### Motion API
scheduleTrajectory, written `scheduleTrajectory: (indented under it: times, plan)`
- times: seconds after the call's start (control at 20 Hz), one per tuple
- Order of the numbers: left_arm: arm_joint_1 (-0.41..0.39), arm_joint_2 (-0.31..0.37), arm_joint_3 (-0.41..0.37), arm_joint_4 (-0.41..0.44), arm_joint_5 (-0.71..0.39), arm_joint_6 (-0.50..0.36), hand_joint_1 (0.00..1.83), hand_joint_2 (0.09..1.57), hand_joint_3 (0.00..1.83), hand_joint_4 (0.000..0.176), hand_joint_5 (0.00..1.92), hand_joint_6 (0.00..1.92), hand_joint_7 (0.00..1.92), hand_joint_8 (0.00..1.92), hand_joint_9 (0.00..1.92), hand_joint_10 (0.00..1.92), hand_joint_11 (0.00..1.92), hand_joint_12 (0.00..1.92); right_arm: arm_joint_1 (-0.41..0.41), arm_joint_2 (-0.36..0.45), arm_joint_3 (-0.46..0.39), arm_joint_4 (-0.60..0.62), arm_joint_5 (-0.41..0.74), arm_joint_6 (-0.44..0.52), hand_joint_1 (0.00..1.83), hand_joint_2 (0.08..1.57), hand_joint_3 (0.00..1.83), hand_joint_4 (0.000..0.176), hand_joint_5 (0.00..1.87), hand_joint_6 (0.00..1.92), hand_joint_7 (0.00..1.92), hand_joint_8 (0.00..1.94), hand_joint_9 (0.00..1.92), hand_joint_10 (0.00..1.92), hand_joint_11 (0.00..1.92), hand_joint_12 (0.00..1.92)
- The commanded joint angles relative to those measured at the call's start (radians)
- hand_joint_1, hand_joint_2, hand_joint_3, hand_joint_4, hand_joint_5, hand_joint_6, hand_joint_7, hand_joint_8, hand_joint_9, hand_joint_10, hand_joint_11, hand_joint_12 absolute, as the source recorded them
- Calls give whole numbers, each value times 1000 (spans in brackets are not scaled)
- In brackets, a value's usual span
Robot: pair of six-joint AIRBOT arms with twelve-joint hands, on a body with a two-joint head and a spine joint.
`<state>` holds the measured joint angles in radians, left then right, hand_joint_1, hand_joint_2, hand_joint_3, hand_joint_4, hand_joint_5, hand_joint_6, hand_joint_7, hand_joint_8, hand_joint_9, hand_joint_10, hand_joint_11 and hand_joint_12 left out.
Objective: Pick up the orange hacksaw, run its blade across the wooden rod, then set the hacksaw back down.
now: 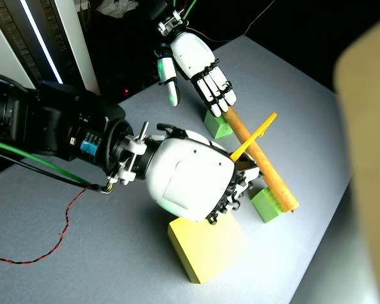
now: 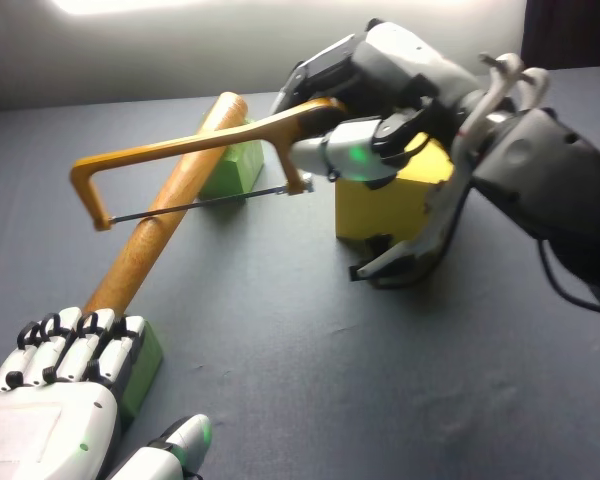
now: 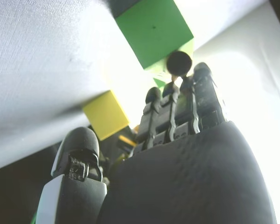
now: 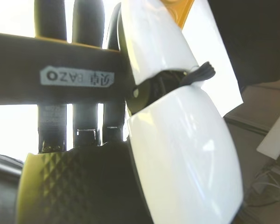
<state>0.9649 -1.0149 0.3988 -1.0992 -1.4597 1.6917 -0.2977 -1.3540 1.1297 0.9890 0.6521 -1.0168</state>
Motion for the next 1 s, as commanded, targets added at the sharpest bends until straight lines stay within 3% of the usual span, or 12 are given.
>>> scheduleTrajectory:
  times: [0.0,0.25,0.45,0.65,0.7,0.9,0.95]
  plan:
    - [3,-8,6,31,-15,-9,0,1357,2,0,73,2,40,2,5,1,0,0,10,-10,6,-64,65,15,1393,1058,0,0,984,879,1080,802,1121,866,992,600]
    - [-1,-8,10,31,-13,-12,0,1358,1,0,67,2,31,0,0,0,0,0,21,-111,73,-82,70,6,1395,1046,1,0,1017,860,1112,732,1135,826,1003,576]
    - [-5,-8,10,31,-13,-13,0,1351,0,0,63,5,17,2,0,0,0,0,35,-114,64,-89,69,8,1396,1043,1,0,1028,843,1115,739,1144,798,1024,571]
    - [-8,-8,12,31,-13,-13,0,1359,1,0,79,9,37,9,0,0,0,0,56,-45,15,-89,67,17,1396,1043,0,0,1035,826,1118,728,1135,826,1012,565]
    - [-8,-8,12,31,-13,-13,0,1360,2,0,69,4,28,4,0,0,0,0,76,18,-36,-88,65,31,1396,1043,0,0,1038,823,1119,720,1132,835,1012,565]
    - [-9,-8,13,31,-13,-17,0,1356,0,0,76,6,38,8,6,3,0,0,102,120,-123,-87,65,37,1395,1048,1,0,1017,835,1101,760,1135,841,1005,569]
    - [-10,-7,13,31,-13,-17,0,1352,0,0,65,2,27,2,0,0,0,0,113,164,-158,-87,59,37,1398,1038,0,0,1031,816,1136,696,1165,785,1030,562]
